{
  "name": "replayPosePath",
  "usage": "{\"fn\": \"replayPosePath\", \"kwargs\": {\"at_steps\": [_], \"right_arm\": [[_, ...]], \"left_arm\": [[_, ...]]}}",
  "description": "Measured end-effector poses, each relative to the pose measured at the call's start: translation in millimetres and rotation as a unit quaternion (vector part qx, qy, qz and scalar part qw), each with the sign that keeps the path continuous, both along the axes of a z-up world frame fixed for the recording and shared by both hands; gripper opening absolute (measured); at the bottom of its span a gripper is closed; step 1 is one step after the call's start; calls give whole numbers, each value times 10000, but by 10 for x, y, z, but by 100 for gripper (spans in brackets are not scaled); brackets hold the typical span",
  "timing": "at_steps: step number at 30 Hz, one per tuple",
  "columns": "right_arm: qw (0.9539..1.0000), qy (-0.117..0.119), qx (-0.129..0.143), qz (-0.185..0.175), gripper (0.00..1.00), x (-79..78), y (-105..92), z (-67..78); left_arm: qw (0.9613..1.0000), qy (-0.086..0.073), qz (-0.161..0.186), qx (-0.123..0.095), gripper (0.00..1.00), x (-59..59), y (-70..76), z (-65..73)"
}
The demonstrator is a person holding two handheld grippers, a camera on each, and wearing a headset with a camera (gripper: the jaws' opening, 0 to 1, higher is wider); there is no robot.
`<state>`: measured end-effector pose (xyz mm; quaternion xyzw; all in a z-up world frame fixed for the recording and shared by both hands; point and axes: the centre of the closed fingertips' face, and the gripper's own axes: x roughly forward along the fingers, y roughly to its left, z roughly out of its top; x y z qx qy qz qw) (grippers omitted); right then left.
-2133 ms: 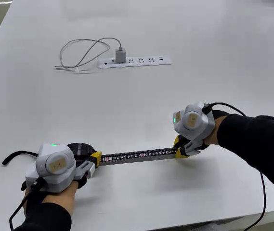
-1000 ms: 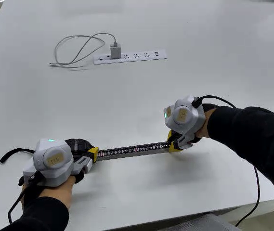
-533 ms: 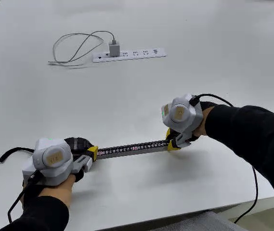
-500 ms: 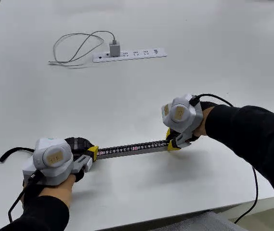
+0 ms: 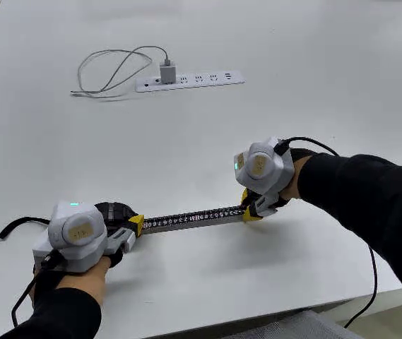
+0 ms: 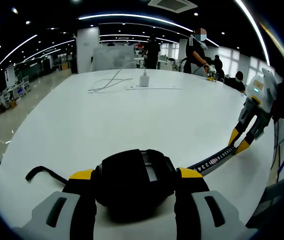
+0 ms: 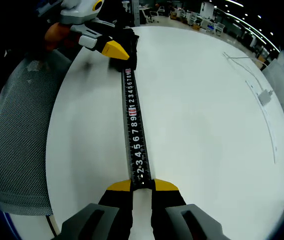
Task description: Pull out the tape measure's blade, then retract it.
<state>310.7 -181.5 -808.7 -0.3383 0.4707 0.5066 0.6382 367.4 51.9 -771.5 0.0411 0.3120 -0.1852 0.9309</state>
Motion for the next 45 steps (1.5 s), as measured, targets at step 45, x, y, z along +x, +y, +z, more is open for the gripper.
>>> {"fn": "replayPosePath", "kwargs": {"at_steps": [45], "right_arm": [[9999, -130, 94, -27, 9, 7, 115, -13]], "left_arm": [[10000, 47, -2, 42, 59, 2, 7, 1]]}}
